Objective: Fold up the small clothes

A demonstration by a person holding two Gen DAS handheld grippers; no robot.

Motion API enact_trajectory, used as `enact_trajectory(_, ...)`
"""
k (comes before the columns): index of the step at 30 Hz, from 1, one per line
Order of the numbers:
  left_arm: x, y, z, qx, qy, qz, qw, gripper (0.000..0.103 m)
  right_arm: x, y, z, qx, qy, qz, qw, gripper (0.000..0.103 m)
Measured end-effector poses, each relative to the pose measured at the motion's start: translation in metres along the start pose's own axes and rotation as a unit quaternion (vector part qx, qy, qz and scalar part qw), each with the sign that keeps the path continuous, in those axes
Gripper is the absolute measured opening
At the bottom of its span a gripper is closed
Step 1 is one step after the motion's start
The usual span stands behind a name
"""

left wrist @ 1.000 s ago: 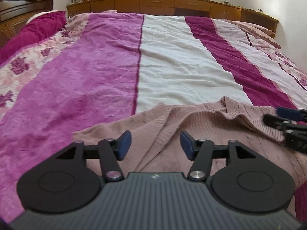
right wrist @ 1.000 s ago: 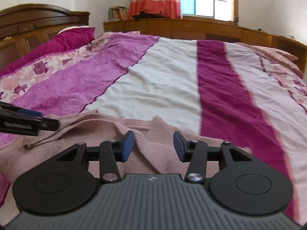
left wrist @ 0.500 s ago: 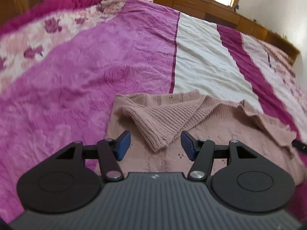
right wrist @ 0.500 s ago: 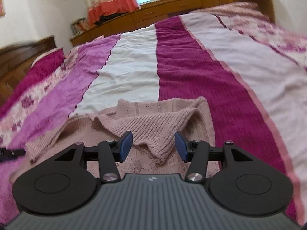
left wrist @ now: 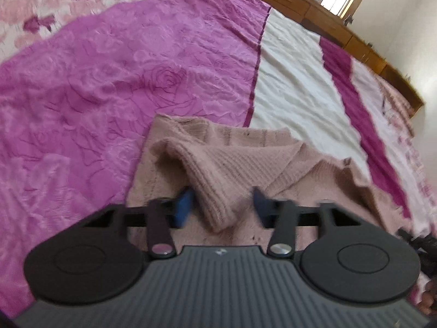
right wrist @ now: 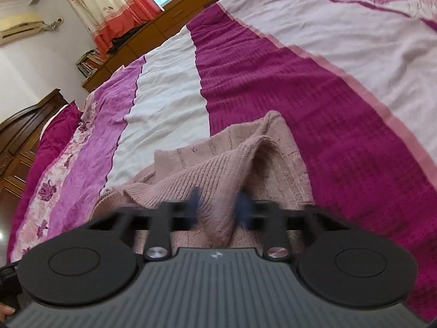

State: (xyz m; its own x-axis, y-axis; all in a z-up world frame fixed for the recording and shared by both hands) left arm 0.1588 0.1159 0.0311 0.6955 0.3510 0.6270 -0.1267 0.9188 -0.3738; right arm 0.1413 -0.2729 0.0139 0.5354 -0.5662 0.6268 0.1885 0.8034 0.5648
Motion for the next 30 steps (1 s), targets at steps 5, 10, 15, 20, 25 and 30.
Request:
enact_trajectory(5, 0.015, 0.006, -0.008, -0.016, 0.000, 0.027, 0.9995, 0.016, 0.017, -0.001, -0.002, 0.030, -0.013, -0.024, 0.999, 0.010)
enact_trajectory(10, 0.034, 0.005, -0.013, 0.010, -0.037, 0.028, 0.9989, 0.016, 0.041, 0.006, -0.007, 0.019, -0.035, -0.008, 0.999, 0.010)
enact_trajectory(15, 0.046, 0.010, -0.019, 0.016, -0.054, 0.047, 0.9973, 0.017, 0.056, 0.005, -0.024, 0.000, -0.034, 0.023, 0.999, 0.014)
enact_trajectory(20, 0.048, 0.016, -0.019, 0.026, -0.056, 0.054, 0.9966, 0.026, 0.053, 0.000, -0.028, -0.020, -0.057, 0.042, 0.997, 0.057)
enact_trajectory(25, 0.052, 0.020, -0.007, 0.023, -0.066, 0.064, 0.9955, 0.034, 0.045, 0.000, -0.021, -0.021, -0.068, 0.073, 0.995, 0.064)
enact_trajectory(30, 0.052, 0.014, 0.003, 0.028, -0.062, 0.047, 0.9966, 0.041, 0.024, 0.008, -0.010, -0.039, -0.075, 0.126, 0.988, 0.064)
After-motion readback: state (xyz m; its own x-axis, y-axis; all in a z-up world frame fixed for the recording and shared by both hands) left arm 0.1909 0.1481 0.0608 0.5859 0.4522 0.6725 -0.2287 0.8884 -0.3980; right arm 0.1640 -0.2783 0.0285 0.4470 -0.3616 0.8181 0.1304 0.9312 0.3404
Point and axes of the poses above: each gripper's, at about its wrist camera, not at the fingertips, and z roughly against the way its jaws point, y to its left, x to its top, the point moved 2 cm from there along -z, roughly the way its jaws point, and after that the axes turned 1 degree about x, right-handed, at the moved point
